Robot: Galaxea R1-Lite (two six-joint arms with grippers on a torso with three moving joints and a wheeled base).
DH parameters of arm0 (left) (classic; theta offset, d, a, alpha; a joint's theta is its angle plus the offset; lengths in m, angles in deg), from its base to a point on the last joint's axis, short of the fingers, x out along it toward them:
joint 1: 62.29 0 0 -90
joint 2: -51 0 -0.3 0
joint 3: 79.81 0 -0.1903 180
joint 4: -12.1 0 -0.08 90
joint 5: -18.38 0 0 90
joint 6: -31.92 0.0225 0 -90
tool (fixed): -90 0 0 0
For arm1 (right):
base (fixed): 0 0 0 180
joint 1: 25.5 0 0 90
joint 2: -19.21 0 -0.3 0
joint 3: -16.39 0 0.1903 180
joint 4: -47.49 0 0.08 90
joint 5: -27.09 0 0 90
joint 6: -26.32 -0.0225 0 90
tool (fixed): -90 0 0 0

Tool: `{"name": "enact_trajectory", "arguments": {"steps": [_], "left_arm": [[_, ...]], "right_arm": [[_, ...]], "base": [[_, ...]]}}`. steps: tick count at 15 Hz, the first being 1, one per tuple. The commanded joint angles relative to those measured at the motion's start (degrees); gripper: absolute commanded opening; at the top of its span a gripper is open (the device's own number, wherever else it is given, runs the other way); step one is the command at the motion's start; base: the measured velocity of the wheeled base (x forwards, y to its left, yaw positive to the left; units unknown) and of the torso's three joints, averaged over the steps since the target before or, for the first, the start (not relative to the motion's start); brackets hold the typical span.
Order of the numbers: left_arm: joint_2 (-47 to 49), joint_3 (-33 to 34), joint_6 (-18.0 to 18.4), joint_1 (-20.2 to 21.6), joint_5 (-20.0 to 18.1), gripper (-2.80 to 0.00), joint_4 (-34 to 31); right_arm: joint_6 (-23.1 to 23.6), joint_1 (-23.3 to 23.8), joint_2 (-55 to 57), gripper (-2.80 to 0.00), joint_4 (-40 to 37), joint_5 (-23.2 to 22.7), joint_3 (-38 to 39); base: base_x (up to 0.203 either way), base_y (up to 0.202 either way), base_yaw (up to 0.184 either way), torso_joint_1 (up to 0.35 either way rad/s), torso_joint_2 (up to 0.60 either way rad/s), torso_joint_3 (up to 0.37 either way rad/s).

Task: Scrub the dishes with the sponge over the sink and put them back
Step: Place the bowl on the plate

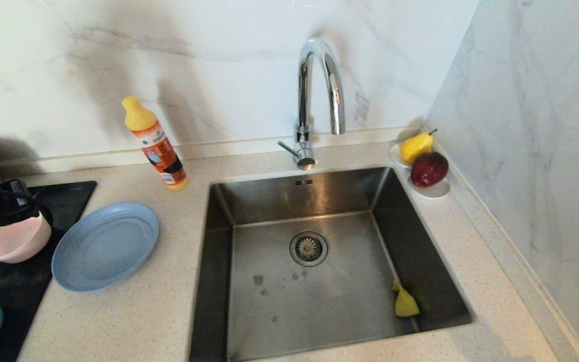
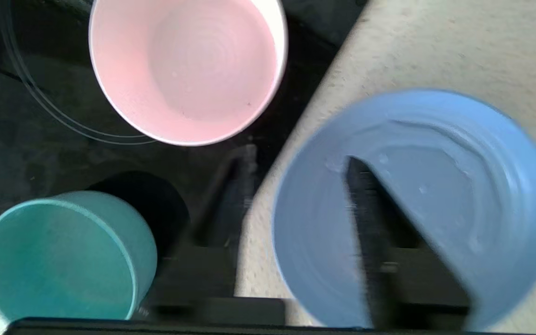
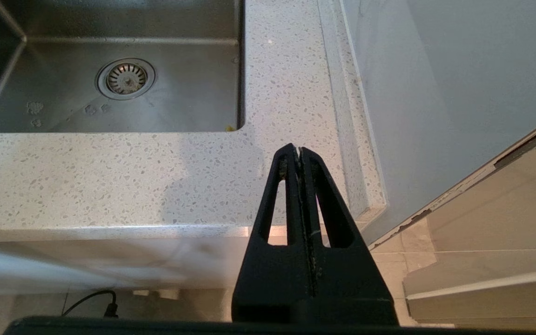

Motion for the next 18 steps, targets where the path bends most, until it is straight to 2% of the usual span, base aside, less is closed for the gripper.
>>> {"name": "enact_trajectory", "arguments": {"steps": [1, 5, 7, 8, 10, 12, 16, 18], "left_arm": [[4.1, -0.7, -0.4, 1.4, -0.5, 0.00, 0.0], [9.4, -2.5, -0.6, 4.2, -1.5, 0.00, 0.6], [11.0, -3.0, -0.5, 5.4, -6.1, 0.00, 0.9], [11.6, -3.5, -0.5, 5.5, -7.3, 0.00, 0.8], [11.9, -3.7, 0.0, 5.5, -7.9, 0.00, 0.9], [11.9, -4.0, 0.1, 5.5, -11.1, 0.00, 1.5], [13.2, -5.1, 0.5, 5.5, -12.5, 0.00, 3.4], [14.1, -6.2, 0.6, 5.6, -14.5, 0.00, 3.4]], "right_arm": [[0.0, 0.0, 0.0, -2.80, 0.0, -0.1, 0.0], [0.0, 0.0, -0.1, -2.80, 0.0, 0.0, 0.0], [0.0, 0.0, -0.1, -2.80, 0.0, 0.0, 0.0], [0.0, 0.0, -0.1, -2.80, 0.0, 0.0, 0.0], [0.0, 0.0, -0.1, -2.80, 0.0, 0.0, 0.0], [0.0, 0.0, -0.1, -2.80, 0.0, 0.0, 0.0], [0.0, 0.0, -0.1, -2.80, 0.0, 0.0, 0.0], [0.0, 0.0, -0.1, -2.80, 0.0, -0.1, 0.0]], "base": [[0.000, 0.000, 0.000, 0.000, 0.00, 0.000], [0.000, 0.000, 0.000, 0.000, 0.00, 0.000], [0.000, 0.000, 0.000, 0.000, 0.00, 0.000], [0.000, 0.000, 0.000, 0.000, 0.00, 0.000], [0.000, 0.000, 0.000, 0.000, 0.00, 0.000], [0.000, 0.000, 0.000, 0.000, 0.00, 0.000], [0.000, 0.000, 0.000, 0.000, 0.00, 0.000], [0.000, 0.000, 0.000, 0.000, 0.00, 0.000]]}}
